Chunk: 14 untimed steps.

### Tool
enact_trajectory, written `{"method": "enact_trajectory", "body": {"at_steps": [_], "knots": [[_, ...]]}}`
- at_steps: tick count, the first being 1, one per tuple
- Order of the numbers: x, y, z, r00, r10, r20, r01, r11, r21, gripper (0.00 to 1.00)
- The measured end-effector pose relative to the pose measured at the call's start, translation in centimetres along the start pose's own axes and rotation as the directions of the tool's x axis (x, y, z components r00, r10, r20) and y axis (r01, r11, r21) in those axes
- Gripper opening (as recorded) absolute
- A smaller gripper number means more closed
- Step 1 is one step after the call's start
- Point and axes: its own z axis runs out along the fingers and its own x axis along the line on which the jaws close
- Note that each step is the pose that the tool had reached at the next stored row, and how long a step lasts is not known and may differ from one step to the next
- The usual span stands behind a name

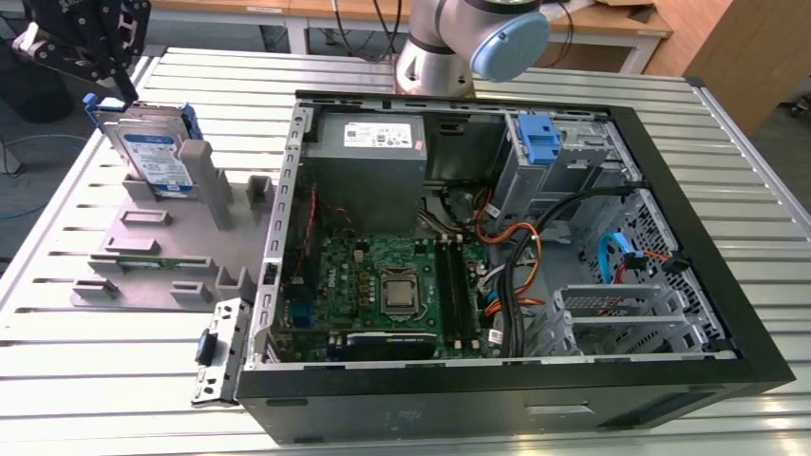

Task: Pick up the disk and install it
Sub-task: 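Pick up the disk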

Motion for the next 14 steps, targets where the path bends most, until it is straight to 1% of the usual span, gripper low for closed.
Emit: {"method": "enact_trajectory", "body": {"at_steps": [3, 5, 7, 10, 14], "knots": [[0.0, 0.0, 0.0, 0.9999, -0.014, -0.0005, 0.014, 0.9999, -0.0003, 0.11], [0.0, 0.0, 0.0, 0.9994, -0.034, -0.0015, 0.034, 0.9994, -0.0009, 0.11], [0.0, 0.0, 0.0, 0.9981, -0.061, -0.0026, 0.061, 0.9981, -0.0015, 0.11], [0.0, 0.0, 0.01, 0.9943, -0.106, -0.0045, 0.106, 0.9944, -0.0028, 0.11], [0.0, 0.0, 0.0, 0.9865, -0.163, -0.0069, 0.163, 0.9866, -0.0046, 0.11]]}}
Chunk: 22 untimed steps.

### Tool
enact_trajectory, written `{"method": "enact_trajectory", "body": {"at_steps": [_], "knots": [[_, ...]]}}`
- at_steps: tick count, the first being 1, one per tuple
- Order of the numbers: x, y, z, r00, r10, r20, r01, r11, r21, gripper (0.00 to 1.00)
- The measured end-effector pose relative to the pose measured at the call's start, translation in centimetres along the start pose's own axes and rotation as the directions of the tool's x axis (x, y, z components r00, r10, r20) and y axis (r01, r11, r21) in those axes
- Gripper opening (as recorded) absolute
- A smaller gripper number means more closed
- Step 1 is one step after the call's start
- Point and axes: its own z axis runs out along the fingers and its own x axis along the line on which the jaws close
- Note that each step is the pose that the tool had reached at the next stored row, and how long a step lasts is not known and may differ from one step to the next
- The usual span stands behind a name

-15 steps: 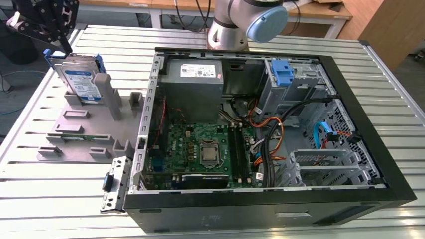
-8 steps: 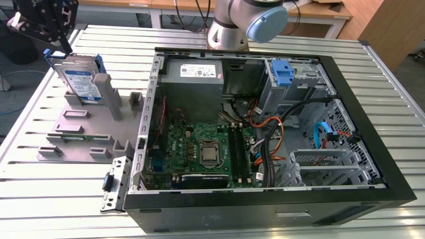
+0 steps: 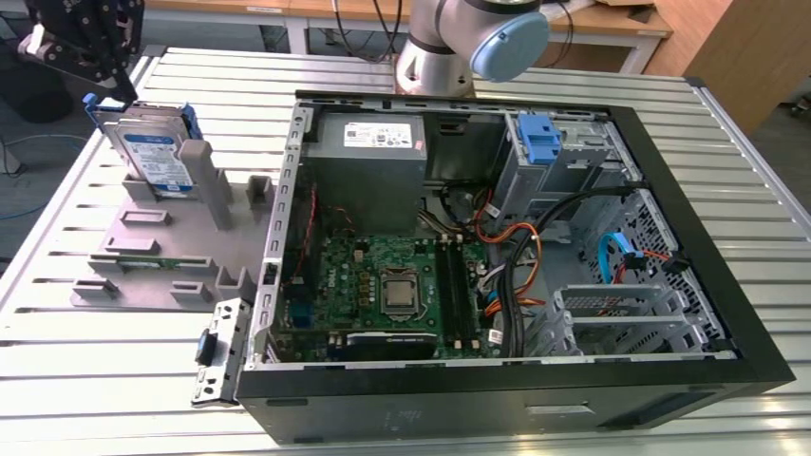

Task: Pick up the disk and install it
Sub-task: 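Pick up the disk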

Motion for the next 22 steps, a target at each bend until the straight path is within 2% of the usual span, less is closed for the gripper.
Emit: {"method": "enact_trajectory", "body": {"at_steps": [10, 15, 19, 22], "knots": [[0.0, 0.0, 0.0, 1.0, -0.009, -0.0004, 0.009, 1.0, -0.0002, 0.11], [0.0, 0.0, 0.0, 0.9983, -0.058, -0.0025, 0.058, 0.9983, -0.0015, 0.11], [0.0, 0.0, 0.0, 0.9937, -0.112, -0.0048, 0.112, 0.9937, -0.003, 0.11], [0.0, 0.0, 0.0, 0.9926, -0.121, -0.0052, 0.121, 0.9926, -0.0033, 0.11]]}}
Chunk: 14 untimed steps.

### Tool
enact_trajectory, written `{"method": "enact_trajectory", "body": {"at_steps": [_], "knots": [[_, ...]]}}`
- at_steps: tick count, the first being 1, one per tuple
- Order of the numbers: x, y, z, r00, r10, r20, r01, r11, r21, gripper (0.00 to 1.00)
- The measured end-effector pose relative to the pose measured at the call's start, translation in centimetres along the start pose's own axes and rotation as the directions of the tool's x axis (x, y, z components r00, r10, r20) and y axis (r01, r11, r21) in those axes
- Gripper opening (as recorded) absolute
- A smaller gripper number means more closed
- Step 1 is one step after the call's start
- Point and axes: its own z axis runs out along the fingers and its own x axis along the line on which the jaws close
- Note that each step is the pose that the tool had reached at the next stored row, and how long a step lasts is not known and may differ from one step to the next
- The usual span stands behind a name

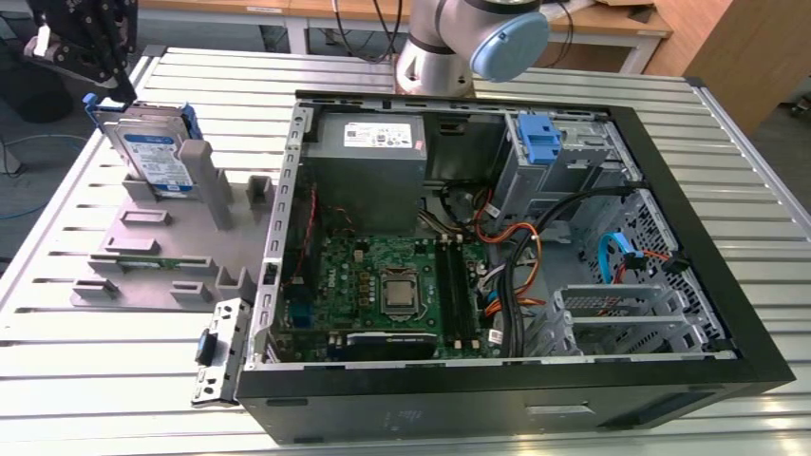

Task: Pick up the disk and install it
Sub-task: 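Pick up the disk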

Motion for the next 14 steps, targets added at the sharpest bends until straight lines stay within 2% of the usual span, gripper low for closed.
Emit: {"method": "enact_trajectory", "body": {"at_steps": [5, 8, 10, 14], "knots": [[0.0, 0.0, 0.0, 1.0, -0.003, -0.0001, 0.003, 1.0, -0.0001, 0.11], [0.0, 0.0, 0.0, 0.9991, -0.042, -0.0016, 0.042, 0.9991, -0.0011, 0.11], [0.0, 0.0, 0.01, 0.9972, -0.075, -0.0027, 0.075, 0.9972, -0.002, 0.11], [0.0, 0.0, 0.02, 0.9906, -0.137, -0.0046, 0.137, 0.9906, -0.0039, 0.11]]}}
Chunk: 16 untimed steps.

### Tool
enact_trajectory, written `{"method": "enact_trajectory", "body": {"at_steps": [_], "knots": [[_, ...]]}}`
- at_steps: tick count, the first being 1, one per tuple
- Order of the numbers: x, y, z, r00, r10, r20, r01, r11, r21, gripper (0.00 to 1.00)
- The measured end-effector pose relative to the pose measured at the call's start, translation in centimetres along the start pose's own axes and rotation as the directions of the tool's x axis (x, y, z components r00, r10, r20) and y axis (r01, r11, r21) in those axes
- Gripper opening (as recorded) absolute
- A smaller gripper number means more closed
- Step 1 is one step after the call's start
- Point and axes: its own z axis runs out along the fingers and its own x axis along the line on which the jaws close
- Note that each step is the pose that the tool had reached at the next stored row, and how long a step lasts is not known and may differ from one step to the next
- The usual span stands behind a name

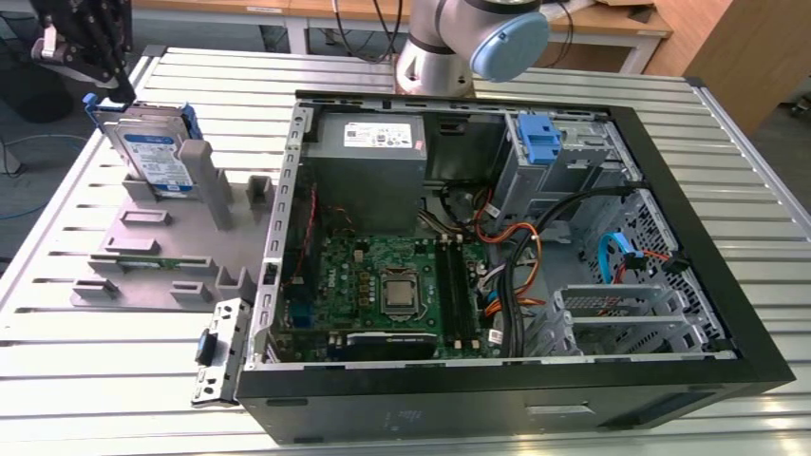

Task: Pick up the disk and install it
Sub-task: 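Pick up the disk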

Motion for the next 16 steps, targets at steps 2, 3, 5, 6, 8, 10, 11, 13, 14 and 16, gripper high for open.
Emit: {"method": "enact_trajectory", "body": {"at_steps": [2, 3, 5, 6, 8, 10, 11, 13, 14, 16], "knots": [[0.0, 0.0, 0.0, 0.9999, -0.011, 0.0005, 0.011, 0.9999, -0.0005, 0.11], [-0.01, 0.0, 0.02, 0.9999, -0.014, 0.0009, 0.014, 0.9999, -0.0005, 0.11], [-0.06, -0.01, 0.06, 0.9999, -0.016, 0.0025, 0.016, 0.9999, -0.0004, 0.11], [-0.1, 0.0, 0.08, 0.9999, -0.016, 0.003, 0.016, 0.9999, -0.0005, 0.11], [-0.18, 0.01, 0.11, 0.9999, -0.017, 0.0043, 0.017, 0.9999, -0.0008, 0.11], [-0.26, 0.01, 0.16, 0.9998, -0.018, 0.0072, 0.018, 0.9998, -0.0007, 0.11], [-0.27, 0.01, 0.18, 0.9998, -0.018, 0.0086, 0.018, 0.9998, -0.0007, 0.11], [-0.29, 0.01, 0.26, 0.9998, -0.018, 0.011, 0.018, 0.9998, 0.0009, 0.11], [-0.3, 0.01, 0.31, 0.9998, -0.018, 0.0123, 0.018, 0.9998, 0.0025, 0.11], [-0.3, 0.01, 0.4, 0.9997, -0.019, 0.0156, 0.019, 0.9998, 0.0078, 0.11]]}}
